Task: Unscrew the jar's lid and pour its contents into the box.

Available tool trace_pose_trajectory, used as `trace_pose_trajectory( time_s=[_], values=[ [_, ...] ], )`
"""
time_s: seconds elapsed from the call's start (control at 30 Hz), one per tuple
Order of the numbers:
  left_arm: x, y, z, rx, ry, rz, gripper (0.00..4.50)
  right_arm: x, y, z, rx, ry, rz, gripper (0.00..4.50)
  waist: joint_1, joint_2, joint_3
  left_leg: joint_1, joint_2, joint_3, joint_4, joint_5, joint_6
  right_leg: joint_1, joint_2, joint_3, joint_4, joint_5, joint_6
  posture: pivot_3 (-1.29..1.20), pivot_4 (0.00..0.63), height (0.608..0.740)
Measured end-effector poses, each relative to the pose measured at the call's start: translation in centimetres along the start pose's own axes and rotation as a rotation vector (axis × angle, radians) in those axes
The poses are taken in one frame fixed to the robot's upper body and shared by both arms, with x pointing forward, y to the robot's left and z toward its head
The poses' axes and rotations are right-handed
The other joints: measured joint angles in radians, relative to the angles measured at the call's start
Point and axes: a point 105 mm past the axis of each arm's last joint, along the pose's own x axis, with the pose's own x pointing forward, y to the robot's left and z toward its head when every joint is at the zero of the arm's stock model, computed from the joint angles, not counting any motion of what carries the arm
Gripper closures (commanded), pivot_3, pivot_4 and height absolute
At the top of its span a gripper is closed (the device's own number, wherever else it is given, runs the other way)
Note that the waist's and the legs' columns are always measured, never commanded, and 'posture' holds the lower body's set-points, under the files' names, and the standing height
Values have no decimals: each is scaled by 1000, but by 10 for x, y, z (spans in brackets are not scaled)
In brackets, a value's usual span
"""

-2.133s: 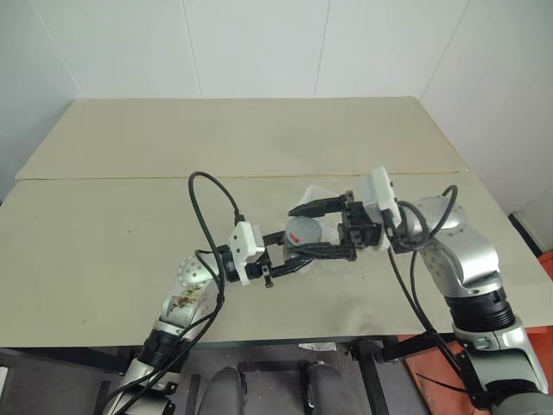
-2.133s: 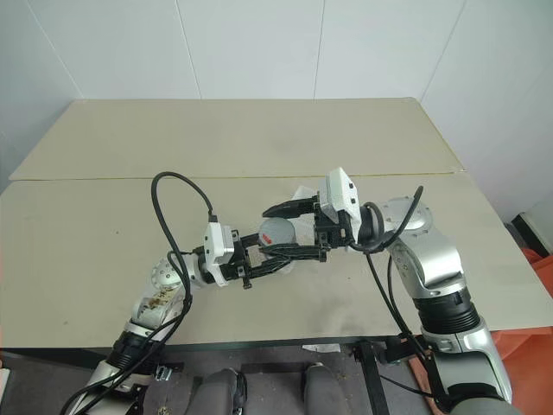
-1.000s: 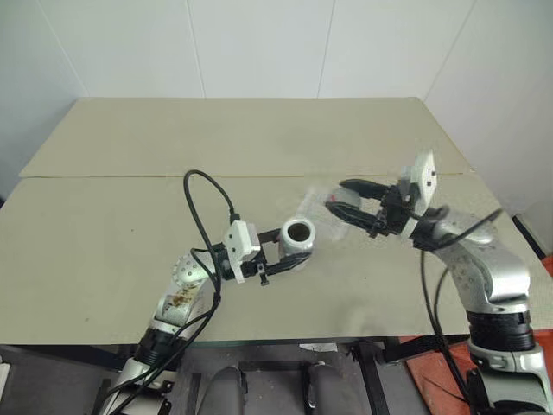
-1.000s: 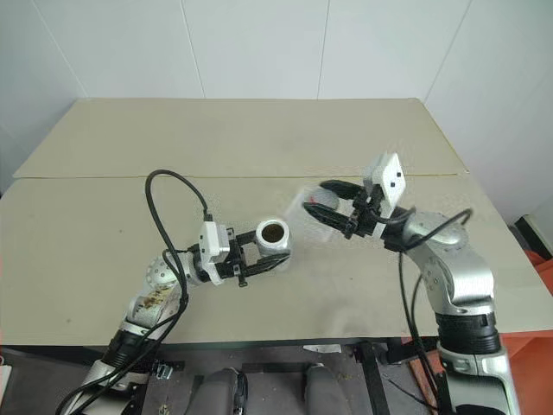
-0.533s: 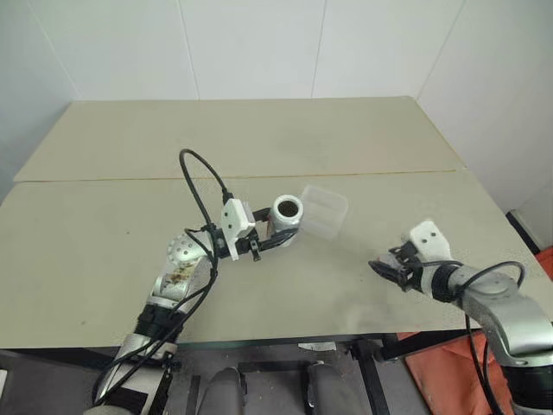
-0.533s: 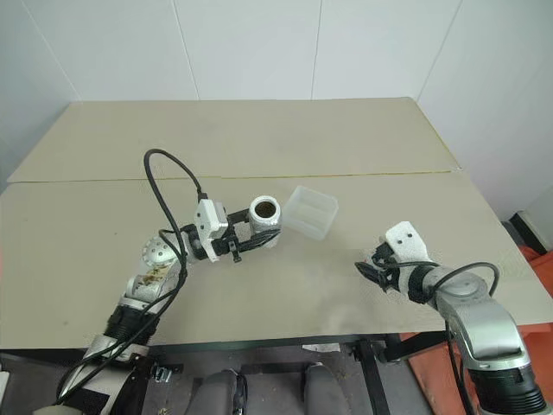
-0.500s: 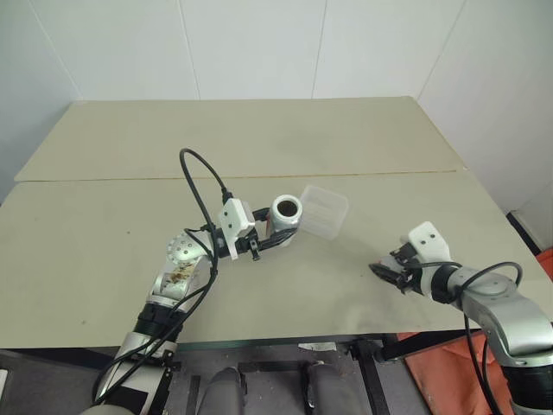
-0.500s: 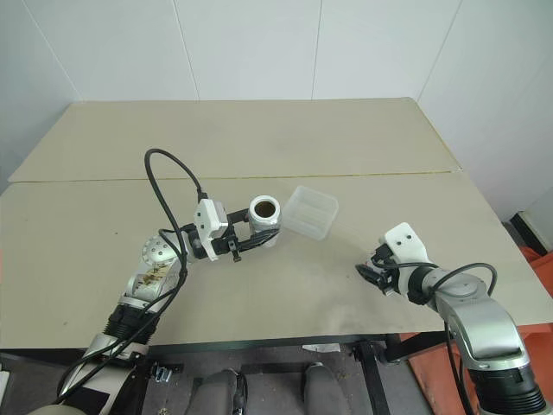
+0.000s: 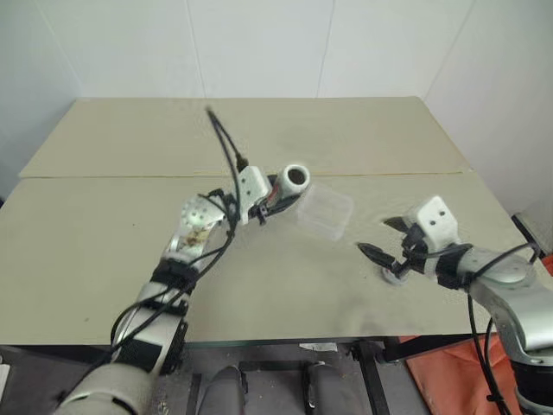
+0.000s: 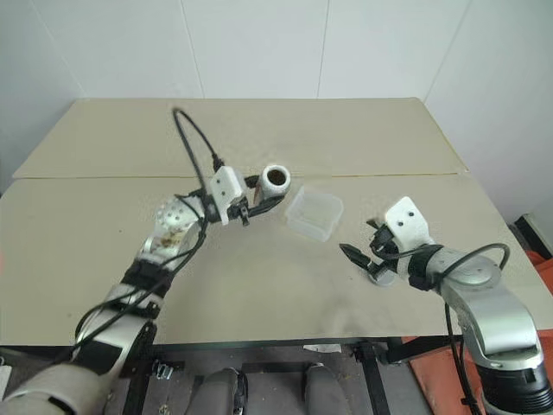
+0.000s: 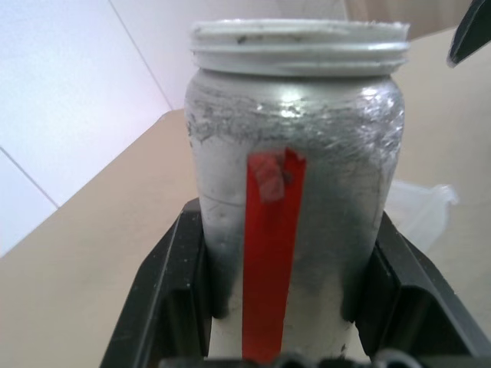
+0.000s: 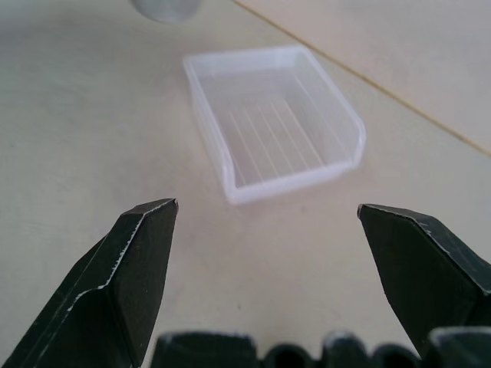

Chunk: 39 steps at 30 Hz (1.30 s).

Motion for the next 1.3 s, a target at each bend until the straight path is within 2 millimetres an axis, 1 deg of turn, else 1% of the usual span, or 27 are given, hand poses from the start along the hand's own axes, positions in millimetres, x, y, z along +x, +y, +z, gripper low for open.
trace_pose_trajectory(
  time_s=[0.1, 0.2, 0.3, 0.4, 0.47, 0.57, 0.63, 0.7, 0.8, 0.9, 1.0, 1.1, 1.23, 1.27, 1.3],
  values=[
    [12, 12, 3, 115, 50, -10, 2553, 0, 2, 3, -6, -16, -2, 54, 1, 0, 0, -4, 0, 0, 0, 0, 0, 0, 0, 0, -6, 2, 3, 0, 150, 740],
    [28, 20, 14, 352, 100, -26, 2553, -1, 2, 4, 4, -32, -17, 54, 3, 0, 0, -7, -2, 0, 0, -1, 1, -1, -2, 0, -9, 4, 3, 0, 150, 740],
    [46, 29, 30, 757, 161, -42, 2553, -7, 10, 0, -4, -24, -14, 54, 15, -1, 1, -9, -5, 0, 0, -2, 2, -1, -4, 1, -10, 5, 2, 0, 150, 740],
    [54, 34, 34, 1053, 196, -44, 2553, -11, 11, 1, -5, -30, -28, 54, 20, -1, 1, -9, -6, 0, 0, -3, 3, -2, -5, 2, -10, 4, 5, 0, 150, 740],
    [62, 28, 31, 1236, 200, -69, 2553, -16, 9, 3, 0, -36, -60, 54, 24, -1, 1, -9, -6, 0, 0, -3, 3, -2, -5, 2, -10, 1, 9, 0, 150, 740],
    [70, 16, 24, 1467, 181, -134, 2553, -19, 12, 2, 11, -36, -72, 54, 27, -2, 1, -11, -6, 0, 1, -3, 2, -4, -5, 1, -9, 1, 9, 0, 150, 740],
    [78, 5, 26, 1609, 128, -179, 2553, -22, 16, -3, 24, -19, -80, 54, 30, -2, 1, -14, -7, 0, 1, -3, 2, -6, -5, 1, -9, 1, 9, 0, 150, 740],
    [86, -3, 32, 1714, 73, -209, 2553, -23, 17, -7, 30, -2, -87, 54, 30, -2, 1, -15, -7, 0, 2, -3, 2, -8, -6, 2, -9, 1, 9, 0, 150, 740],
    [93, -8, 38, 1803, 39, -235, 2553, -24, 16, -8, 30, 10, -109, 54, 25, -2, 1, -15, -7, 0, 2, -3, 2, -8, -6, 3, -8, 1, 9, 0, 150, 740],
    [95, -12, 35, 1865, 44, -273, 2553, -25, 14, -5, 25, 5, -129, 54, 23, -2, 1, -15, -7, 0, 1, -3, 2, -10, -5, 3, -7, 1, 9, 0, 150, 740],
    [94, -9, 32, 1887, 70, -281, 2553, -28, 14, -4, 21, 4, -145, 54, 23, -2, 1, -15, -8, 0, 2, -3, 2, -10, -5, 4, -6, 1, 9, 0, 150, 740],
    [92, -2, 32, 1859, 102, -258, 2553, -29, 15, -5, 36, 1, -149, 54, 24, -2, 1, -15, -8, 1, 2, -3, 2, -10, -6, 4, -6, 2, 9, 0, 150, 740],
    [92, 0, 34, 1836, 109, -233, 2553, -29, 13, 3, 52, -44, -150, 54, 24, -2, 1, -16, -9, 1, 2, -3, 2, -10, -6, 5, -7, 4, 6, 0, 150, 740],
    [93, 1, 36, 1816, 116, -216, 2553, -29, 12, 4, 50, -48, -152, 54, 24, -2, 1, -16, -9, 1, 2, -3, 2, -10, -6, 5, -6, 5, 4, 0, 150, 740],
    [93, 5, 38, 1748, 144, -178, 2553, -29, 11, 5, 44, -45, -153, 54, 24, -2, 1, -16, -9, 1, 2, -3, 2, -11, -6, 5, -6, 5, 4, 0, 150, 740]
  ],
)
